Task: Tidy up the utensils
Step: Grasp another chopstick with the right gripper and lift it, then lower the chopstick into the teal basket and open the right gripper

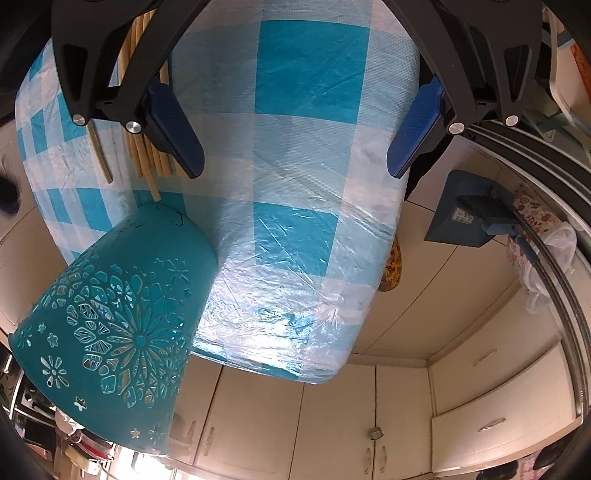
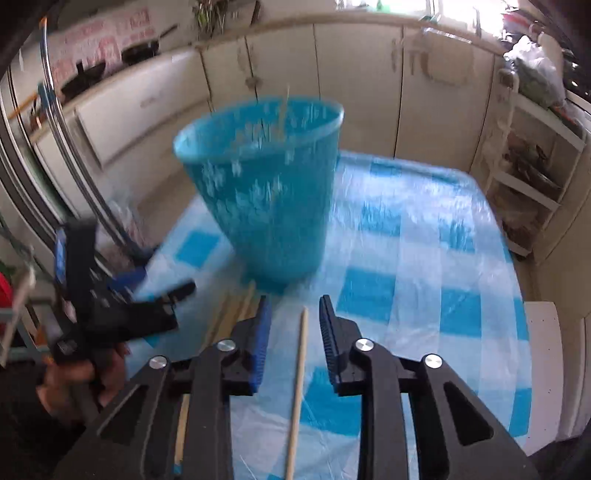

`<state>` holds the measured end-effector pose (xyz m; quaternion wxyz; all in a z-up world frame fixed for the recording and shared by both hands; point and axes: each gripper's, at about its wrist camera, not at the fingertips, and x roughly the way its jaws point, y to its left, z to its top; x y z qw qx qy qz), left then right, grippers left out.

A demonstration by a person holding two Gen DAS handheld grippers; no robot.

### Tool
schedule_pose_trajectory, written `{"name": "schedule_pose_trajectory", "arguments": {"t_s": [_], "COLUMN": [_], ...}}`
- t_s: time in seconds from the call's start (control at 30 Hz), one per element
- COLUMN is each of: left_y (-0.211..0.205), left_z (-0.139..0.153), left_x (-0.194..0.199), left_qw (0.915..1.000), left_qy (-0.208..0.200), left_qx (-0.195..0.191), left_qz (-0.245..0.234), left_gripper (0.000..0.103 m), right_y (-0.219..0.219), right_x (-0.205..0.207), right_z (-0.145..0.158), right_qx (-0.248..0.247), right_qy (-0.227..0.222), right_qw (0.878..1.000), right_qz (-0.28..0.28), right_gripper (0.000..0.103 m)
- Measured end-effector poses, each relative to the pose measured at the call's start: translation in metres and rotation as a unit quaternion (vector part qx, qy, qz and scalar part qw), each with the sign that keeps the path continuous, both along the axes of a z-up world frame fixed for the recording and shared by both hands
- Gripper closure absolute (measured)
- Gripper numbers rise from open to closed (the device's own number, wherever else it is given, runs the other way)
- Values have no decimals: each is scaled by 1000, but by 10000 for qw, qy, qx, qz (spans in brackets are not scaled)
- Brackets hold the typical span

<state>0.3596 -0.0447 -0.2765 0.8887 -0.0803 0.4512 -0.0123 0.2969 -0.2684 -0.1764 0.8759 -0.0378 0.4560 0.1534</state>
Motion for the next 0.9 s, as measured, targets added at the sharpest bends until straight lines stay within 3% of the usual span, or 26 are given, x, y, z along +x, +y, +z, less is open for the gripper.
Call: {"name": "schedule_pose_trajectory", "arguments": {"t_s": [0.13, 0.2, 0.37, 0.5, 0.57, 0.63, 0.73, 0.8, 0.9], "left_y": [-1, -1, -1, -2, -2, -4, -5, -4, -2], "left_z": [0, 1, 1, 2, 2, 2, 2, 2, 3], "left_x": [-1, -1, -1, -1, -2, -2, -2, -2, -2], "left_qw": [10000, 10000, 10000, 10000, 10000, 10000, 10000, 10000, 10000], "left_qy": [1, 6, 4, 12, 12, 6, 1, 12, 4], "left_qx": [30, 36, 59, 60, 69, 89, 92, 56, 24], "left_qz": [-5, -5, -14, -13, -19, -29, -23, -2, 13], "left_gripper": [8, 8, 8, 8, 8, 8, 8, 8, 8], "right_y": [10, 11, 12, -6, -15, -18, -15, -13, -2], "right_x": [1, 4, -7, -22, -30, -31, -22, -10, 16], "right_z": [-45, -58, -55, -8, 39, 83, 138, 160, 172], "right_qx": [-427, -478, -437, 533, 1210, 1661, 2174, 2447, 2561], "right_qy": [346, 445, 311, -46, -573, -1222, -2239, -2768, -3274], "right_qw": [9985, 9979, 9986, 9985, 9908, 9784, 9497, 9284, 9070], "right_qz": [60, -2, 20, -150, -184, -171, -256, -407, -681], "right_gripper": [81, 90, 97, 97, 97, 97, 97, 97, 97]}}
